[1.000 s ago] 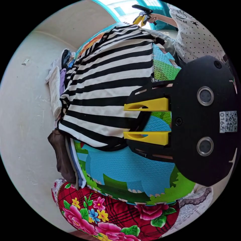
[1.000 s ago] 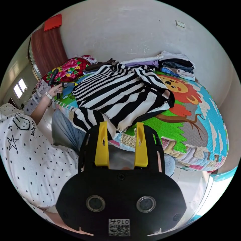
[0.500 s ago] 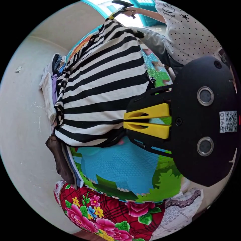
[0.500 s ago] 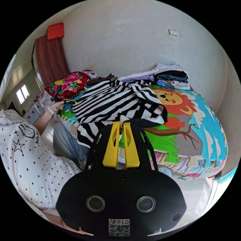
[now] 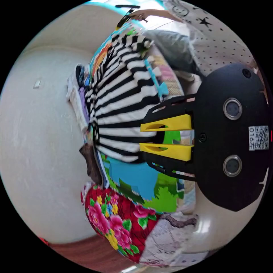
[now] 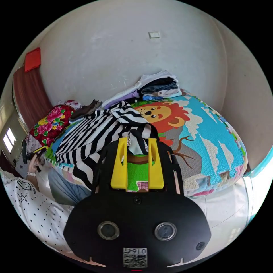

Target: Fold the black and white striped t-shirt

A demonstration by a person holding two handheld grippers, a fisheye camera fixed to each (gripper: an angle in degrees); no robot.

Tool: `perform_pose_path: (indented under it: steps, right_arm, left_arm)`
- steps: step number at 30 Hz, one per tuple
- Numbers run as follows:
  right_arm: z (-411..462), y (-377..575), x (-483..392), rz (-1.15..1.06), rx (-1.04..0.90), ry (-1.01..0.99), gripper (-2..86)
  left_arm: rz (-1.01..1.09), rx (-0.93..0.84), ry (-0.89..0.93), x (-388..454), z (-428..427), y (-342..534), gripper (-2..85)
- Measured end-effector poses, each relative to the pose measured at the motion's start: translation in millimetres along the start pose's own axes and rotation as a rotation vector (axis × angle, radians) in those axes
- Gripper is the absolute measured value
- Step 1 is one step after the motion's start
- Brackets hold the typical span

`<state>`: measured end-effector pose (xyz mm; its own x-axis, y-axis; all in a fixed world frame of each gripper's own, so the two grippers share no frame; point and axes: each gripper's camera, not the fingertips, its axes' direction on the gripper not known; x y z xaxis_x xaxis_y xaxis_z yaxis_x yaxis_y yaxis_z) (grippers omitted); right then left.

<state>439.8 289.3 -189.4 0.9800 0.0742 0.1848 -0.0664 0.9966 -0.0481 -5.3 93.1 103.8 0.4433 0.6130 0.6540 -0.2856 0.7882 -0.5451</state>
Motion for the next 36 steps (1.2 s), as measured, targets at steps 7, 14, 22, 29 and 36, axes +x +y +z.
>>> perform_pose_path:
  steps: [7,14,22,29,36]
  right_arm:
    - [-7,37,-21,-0.210,-0.125,-0.220,11.1]
    - [41,39,-57,-0.359,-0.378,-0.256,12.9]
    - [52,26,-46,-0.307,-0.429,-0.314,11.7]
    - [79,27,-49,-0.290,-0.483,-0.360,12.9]
    - [88,12,-64,-0.357,-0.460,-0.464,5.3]
  left_arm:
    - [0.346,0.011,0.463,113,41,-81,8.0]
    - [0.469,-0.009,0.348,156,32,-124,8.4]
    - [0.360,0.001,0.364,103,3,-136,8.1]
    - [0.335,-0.008,0.370,77,-13,-153,7.9]
    - [0.348,-0.008,0.356,67,-29,-163,7.9]
